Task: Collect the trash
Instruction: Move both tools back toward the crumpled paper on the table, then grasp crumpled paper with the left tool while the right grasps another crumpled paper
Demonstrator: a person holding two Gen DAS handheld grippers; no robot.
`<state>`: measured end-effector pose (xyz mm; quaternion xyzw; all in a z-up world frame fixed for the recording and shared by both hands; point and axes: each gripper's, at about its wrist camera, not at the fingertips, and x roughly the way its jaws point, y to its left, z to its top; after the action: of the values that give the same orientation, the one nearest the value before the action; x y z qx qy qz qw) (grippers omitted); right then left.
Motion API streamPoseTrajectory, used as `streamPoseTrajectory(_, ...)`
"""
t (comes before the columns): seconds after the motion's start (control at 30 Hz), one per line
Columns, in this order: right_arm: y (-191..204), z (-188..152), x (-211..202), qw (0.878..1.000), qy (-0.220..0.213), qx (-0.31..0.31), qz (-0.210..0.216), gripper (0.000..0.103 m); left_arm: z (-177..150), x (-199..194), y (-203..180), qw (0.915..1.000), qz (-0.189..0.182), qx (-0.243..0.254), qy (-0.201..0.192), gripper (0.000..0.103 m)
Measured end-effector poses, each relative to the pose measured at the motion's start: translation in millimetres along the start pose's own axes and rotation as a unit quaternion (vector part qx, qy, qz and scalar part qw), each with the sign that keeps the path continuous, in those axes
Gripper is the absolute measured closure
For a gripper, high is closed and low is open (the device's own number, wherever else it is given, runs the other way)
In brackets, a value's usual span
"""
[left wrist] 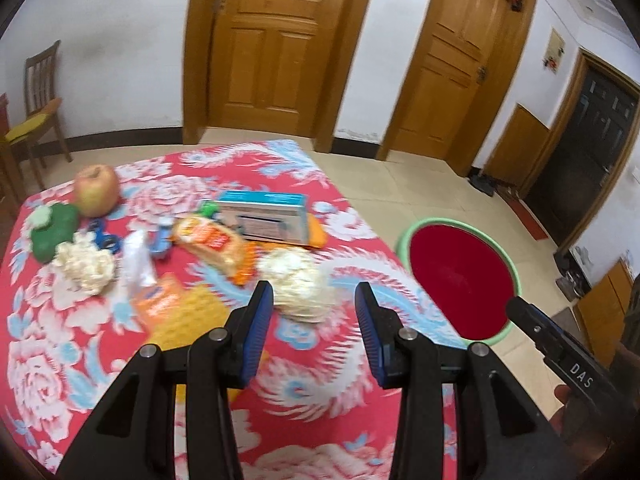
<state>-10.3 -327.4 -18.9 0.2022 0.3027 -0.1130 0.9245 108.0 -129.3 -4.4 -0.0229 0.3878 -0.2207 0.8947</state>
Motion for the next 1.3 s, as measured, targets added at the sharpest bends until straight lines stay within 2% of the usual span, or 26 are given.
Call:
streamPoseTrajectory(0.43,56,5,25,0.998,0.024,-0.052,0.035,0.045,5,-18,85,0.9961,0.069,-0.051,-0.019,0.061)
streamPoseTrajectory(0.83,104,7,61,0.992,0.054,-0.1,0.053,0.042,11,-2,163,0.9861,0.127,-0.107,-0.008,0.06)
streamPoseTrajectory(1.1,117,1,87,0.989,0.081,-0.115,0.054,0.04,9,21,192,0.9814,0.139,-0.132,0.009,0.06)
streamPoseTrajectory(1.3,124,-2,107,0.987,0.098,-0.119,0.05,0.04,6,37,200,0.981,0.129,-0.143,0.022,0.06)
